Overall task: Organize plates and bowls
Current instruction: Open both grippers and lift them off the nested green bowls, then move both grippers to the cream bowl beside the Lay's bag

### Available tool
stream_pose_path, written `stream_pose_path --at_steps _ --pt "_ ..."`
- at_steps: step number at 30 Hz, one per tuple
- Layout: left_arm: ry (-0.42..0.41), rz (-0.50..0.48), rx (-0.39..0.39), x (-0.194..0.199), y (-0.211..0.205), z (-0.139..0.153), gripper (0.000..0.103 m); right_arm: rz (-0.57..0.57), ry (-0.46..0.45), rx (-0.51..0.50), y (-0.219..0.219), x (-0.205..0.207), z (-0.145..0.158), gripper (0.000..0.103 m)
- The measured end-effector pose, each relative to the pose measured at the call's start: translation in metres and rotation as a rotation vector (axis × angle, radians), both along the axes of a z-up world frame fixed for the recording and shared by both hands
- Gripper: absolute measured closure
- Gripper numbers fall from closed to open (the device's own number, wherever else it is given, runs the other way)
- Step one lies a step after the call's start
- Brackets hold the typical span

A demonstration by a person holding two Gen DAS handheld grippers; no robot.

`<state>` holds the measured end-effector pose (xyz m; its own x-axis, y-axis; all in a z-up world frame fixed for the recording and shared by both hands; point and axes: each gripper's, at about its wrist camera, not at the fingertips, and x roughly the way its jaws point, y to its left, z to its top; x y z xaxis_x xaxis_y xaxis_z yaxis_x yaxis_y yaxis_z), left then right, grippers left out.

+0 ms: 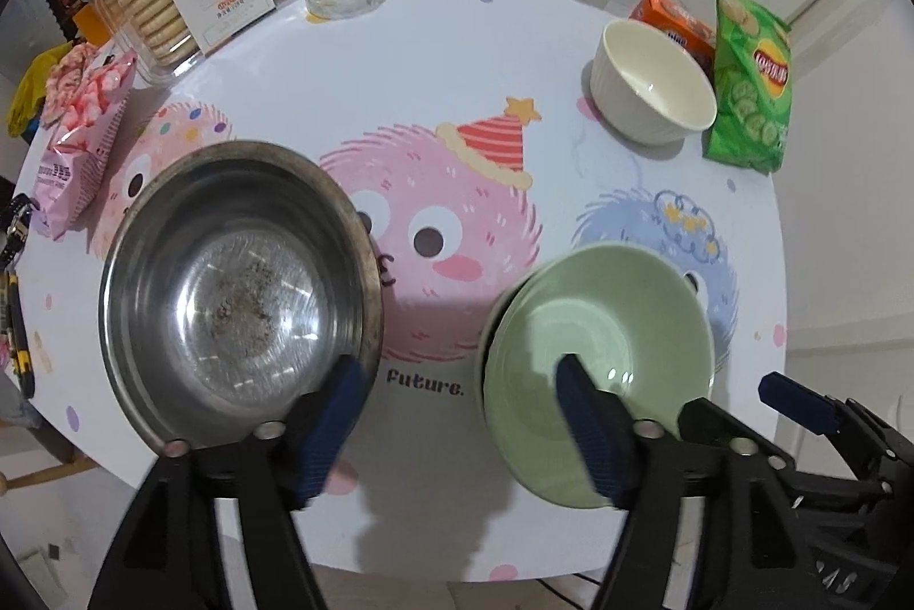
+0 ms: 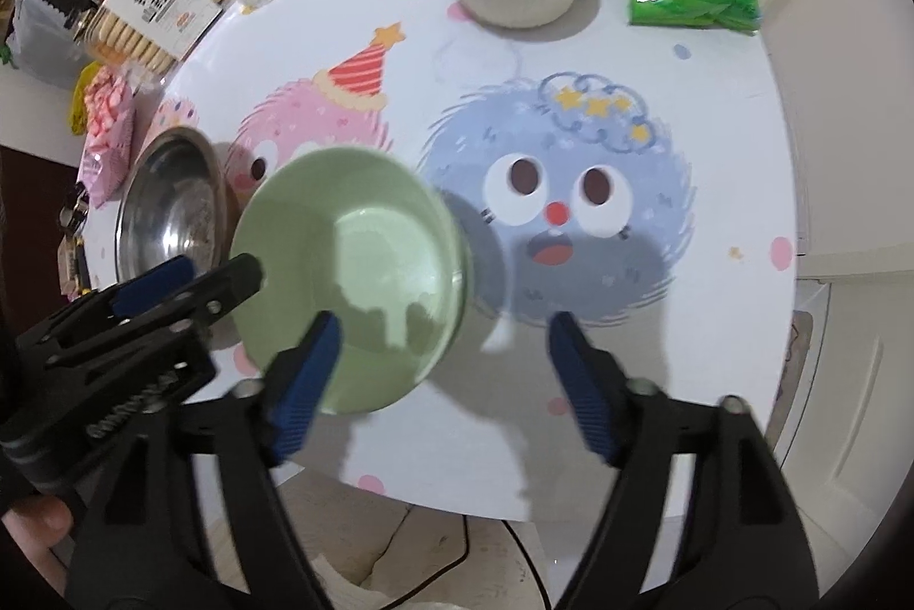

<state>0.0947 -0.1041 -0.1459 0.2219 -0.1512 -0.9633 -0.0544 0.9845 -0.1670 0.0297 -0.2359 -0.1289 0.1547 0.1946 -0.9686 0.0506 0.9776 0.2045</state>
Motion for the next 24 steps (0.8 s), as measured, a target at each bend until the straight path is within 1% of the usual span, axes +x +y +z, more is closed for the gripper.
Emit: stream_pose_path --at_steps 2,4,6,13,17,20,24 --pt "-0.011 -0.005 -0.005 0.002 0.0 0.004 0.019 -0.026 -0.004 0.004 -0.008 0.002 0.003 0.016" --pt "-0.021 -0.013 0.006 0.005 -0.001 0.008 0.017 -0.053 -0.013 0.005 -0.016 0.004 0.006 0.014" --pt "-0.029 -0.021 0.004 0.008 -0.001 0.01 0.013 -0.078 -0.022 0.006 -0.023 0.007 0.01 0.001" --pt "-0.034 -0.032 0.02 0.018 -0.003 0.012 0.012 -0.144 -0.064 0.014 -0.042 0.016 0.023 0.0" --pt "-0.028 -0.046 0.013 0.027 -0.006 0.012 0.012 -0.172 -0.075 0.03 -0.051 0.025 0.026 0.0" --pt "-0.032 -0.069 0.011 0.037 -0.012 0.014 0.012 -0.188 -0.076 0.042 -0.056 0.033 0.026 0.0" --pt "-0.035 -0.09 0.013 0.06 -0.022 0.017 0.012 -0.218 -0.073 0.056 -0.063 0.046 0.025 0.0"
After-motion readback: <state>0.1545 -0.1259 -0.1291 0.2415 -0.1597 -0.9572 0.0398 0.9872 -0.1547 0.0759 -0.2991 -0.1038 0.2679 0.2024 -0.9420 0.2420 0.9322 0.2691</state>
